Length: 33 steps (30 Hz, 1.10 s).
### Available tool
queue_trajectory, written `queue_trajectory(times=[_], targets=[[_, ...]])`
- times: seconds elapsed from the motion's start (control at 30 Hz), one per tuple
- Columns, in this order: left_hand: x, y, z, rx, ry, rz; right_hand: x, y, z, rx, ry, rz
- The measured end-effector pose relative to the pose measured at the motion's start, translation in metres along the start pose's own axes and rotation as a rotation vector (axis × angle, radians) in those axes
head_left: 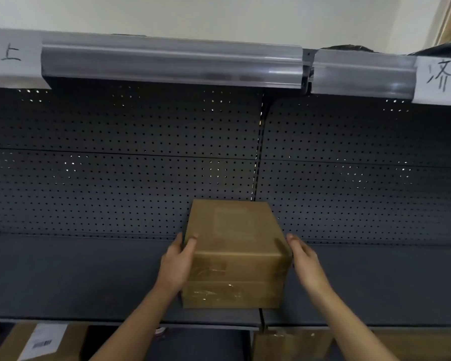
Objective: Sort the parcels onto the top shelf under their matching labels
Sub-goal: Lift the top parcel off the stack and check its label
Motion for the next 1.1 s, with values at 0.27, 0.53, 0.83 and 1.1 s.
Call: queue_trajectory(times=[0.27, 0.53, 0.83, 1.1], targets=[[-0.008, -0.005, -0.006, 0.078, 0.011, 0.038, -0.011, 0.005, -0.023, -0.113, -0.086, -0.137], [0.002, -0.002, 0.000, 0.159, 0.032, -0.066, -0.001, -0.006, -0.022, -0.171, -0.064, -0.039], [0.005, 0.002, 0.020, 0.229, 0.030, -0.152, 0.009, -0.027, -0.018, -0.455, -0.063, 0.018], [0.039, 0.021, -0.005, -0.906, 0.117, -0.898, 0.018, -0.036, -0.032, -0.459, -0.005, 0.166]])
Point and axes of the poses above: each hand's wrist, its own x-axis away from the middle knuckle, its own z-axis out of the back of the hand, y = z × x, the point moved 3 cm from there along -x, towards the middle knuckle, and after that the axes turned 2 degrees about -x, right-handed, at the moved point
